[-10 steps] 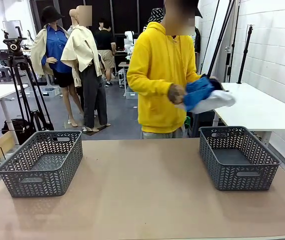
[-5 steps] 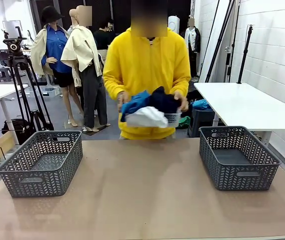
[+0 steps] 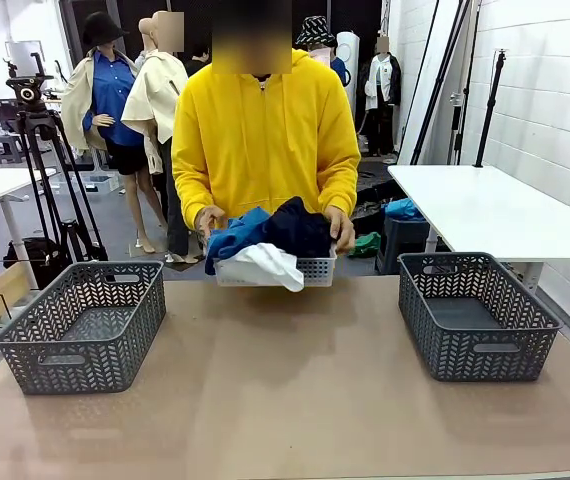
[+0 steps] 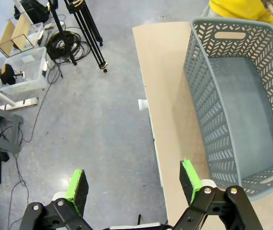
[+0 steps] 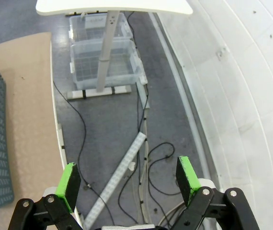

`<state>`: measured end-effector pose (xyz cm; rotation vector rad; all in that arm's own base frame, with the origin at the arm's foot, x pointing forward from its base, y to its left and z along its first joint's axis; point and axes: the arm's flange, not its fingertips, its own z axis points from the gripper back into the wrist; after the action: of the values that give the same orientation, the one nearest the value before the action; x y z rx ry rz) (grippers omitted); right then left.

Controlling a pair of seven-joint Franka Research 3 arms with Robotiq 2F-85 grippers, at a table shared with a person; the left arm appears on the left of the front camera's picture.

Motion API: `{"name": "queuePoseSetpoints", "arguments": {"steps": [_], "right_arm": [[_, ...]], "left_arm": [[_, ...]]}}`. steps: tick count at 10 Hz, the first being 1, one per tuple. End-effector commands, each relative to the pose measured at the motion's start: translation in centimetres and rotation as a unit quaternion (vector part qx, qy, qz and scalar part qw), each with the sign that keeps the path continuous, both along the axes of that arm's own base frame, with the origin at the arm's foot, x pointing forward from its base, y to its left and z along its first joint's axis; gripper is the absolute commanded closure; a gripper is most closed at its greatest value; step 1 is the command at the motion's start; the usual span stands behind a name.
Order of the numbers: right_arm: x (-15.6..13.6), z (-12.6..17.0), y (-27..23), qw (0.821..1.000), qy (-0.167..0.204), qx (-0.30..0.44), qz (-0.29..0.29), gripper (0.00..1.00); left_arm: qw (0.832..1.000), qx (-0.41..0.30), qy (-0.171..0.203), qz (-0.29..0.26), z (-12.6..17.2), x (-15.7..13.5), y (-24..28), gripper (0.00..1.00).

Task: Sort the tops and bottoms.
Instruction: Lift clothes from the center of the table with your left hand.

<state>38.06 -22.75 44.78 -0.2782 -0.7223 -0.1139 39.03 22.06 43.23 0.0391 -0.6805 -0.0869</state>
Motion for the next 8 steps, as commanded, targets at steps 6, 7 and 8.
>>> {"name": "queuePoseSetpoints", "arguments": {"steps": [6, 7, 8], "right_arm": [[-0.22, 0.09, -0.20, 1.000, 0.002, 0.000, 0.000, 0.00], [-0.22, 0.09, -0.20, 1.000, 0.002, 0.000, 0.000, 0.00], [-0.22, 0.09, -0.20, 1.000, 0.002, 0.000, 0.000, 0.00]], "left_arm": [[1.000, 0.000, 0.001, -0.001, -0.27, -0.07, 0.29, 0.00], [1.000, 0.000, 0.001, -0.001, -0.27, -0.07, 0.29, 0.00], [1.000, 0.000, 0.001, -0.001, -0.27, -0.07, 0.29, 0.00]]}}
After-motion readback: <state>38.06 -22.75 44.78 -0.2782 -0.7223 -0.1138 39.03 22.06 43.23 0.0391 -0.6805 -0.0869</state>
